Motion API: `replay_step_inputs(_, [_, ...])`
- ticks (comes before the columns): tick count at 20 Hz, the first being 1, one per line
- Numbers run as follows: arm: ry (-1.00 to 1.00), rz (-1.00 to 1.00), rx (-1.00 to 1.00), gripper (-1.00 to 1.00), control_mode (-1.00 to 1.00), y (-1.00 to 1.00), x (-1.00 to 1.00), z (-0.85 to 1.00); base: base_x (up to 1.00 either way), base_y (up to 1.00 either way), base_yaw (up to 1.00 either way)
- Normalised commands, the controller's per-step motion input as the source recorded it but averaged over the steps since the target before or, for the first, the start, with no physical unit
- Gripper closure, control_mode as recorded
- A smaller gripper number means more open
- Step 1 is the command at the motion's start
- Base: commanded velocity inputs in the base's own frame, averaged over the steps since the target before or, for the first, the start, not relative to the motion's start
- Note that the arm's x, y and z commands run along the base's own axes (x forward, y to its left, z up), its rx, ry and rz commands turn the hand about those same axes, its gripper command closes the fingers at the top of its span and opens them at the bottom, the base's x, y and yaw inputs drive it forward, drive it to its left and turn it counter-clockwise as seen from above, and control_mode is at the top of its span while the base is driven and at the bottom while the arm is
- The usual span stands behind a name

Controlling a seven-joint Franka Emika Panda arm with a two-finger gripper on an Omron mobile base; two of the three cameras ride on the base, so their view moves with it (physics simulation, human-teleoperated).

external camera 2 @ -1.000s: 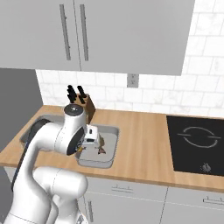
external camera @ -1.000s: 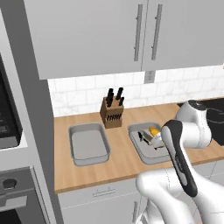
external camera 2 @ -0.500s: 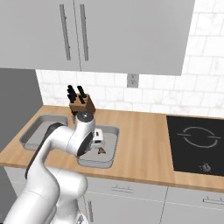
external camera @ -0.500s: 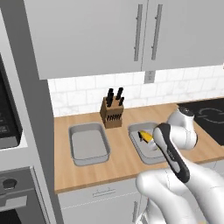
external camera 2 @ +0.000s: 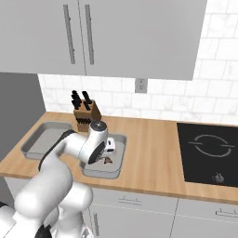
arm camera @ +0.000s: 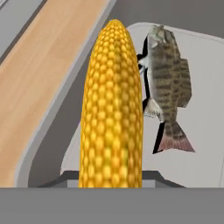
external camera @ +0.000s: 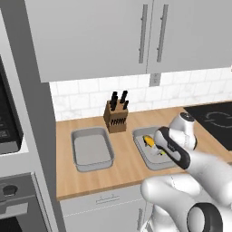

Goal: Place one corn and one fish in each tupperware on the nearby counter, to pack two identical lunches.

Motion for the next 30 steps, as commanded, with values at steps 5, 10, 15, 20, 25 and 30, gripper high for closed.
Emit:
replay_step_inputs(5, [0.0, 0.0, 0.0, 1.0, -1.0, -0.01, 0.23, -0.29, 0.0, 0.0, 0.0])
replay_step_inputs(10, [0.0, 0.0, 0.0, 1.0, -1.0, -0.01, 0.13, -0.31, 0.0, 0.0, 0.0])
replay_step_inputs(15, [0.0, 0.0, 0.0, -1.0, -1.0, 0.0, 0.1, -0.18, 0.0, 0.0, 0.0])
replay_step_inputs(20, [-0.02, 0.0, 0.0, -1.0, -1.0, -0.03, -0.29, 0.47, 0.0, 0.0, 0.0])
replay_step_inputs(25, [-0.06, 0.0, 0.0, -1.0, -1.0, -0.01, -0.47, 0.94, 0.0, 0.0, 0.0])
replay_step_inputs(30, [-0.21, -0.03, 0.0, -1.0, -1.0, 0.03, -0.95, 0.56, 0.0, 0.0, 0.0])
